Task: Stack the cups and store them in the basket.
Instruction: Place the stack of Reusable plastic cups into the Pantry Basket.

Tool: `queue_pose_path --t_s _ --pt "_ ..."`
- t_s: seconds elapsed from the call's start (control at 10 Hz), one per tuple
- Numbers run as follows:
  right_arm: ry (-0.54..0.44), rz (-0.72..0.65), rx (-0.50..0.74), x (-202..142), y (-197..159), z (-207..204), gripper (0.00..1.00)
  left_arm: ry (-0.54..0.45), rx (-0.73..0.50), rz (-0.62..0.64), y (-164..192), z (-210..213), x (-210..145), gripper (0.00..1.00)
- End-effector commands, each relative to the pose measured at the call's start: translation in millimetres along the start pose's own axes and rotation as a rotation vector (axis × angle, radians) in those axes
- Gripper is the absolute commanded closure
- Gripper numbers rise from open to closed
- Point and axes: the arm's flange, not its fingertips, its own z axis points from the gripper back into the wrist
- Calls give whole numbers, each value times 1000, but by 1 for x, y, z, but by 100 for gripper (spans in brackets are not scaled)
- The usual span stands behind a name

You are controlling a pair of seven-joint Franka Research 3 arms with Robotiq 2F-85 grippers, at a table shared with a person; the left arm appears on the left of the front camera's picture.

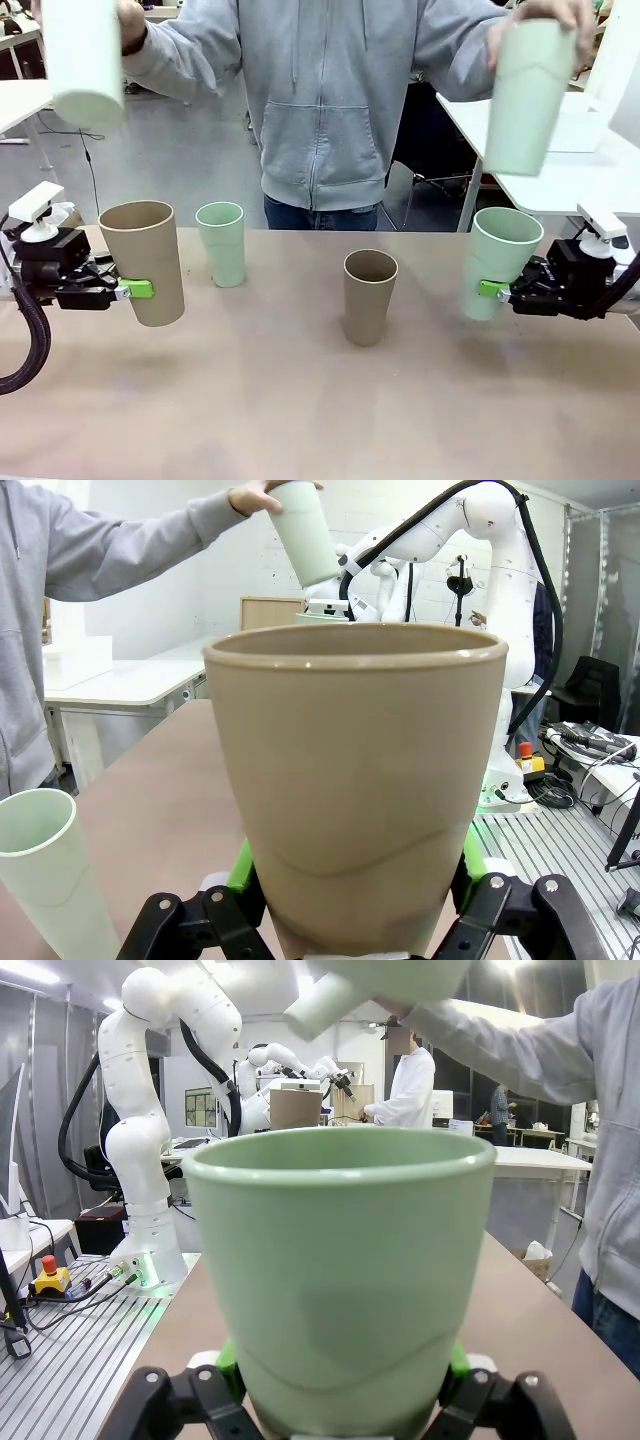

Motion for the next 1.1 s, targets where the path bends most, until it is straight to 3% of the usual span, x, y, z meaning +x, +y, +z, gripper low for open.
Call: queue_pose_path --t_s 0.0,1.0 --pt "-2 11 -3 2 0 0 16 -7 8 4 1 0 4 15" --pt "-2 11 -3 2 0 0 16 -7 8 4 1 0 4 15"
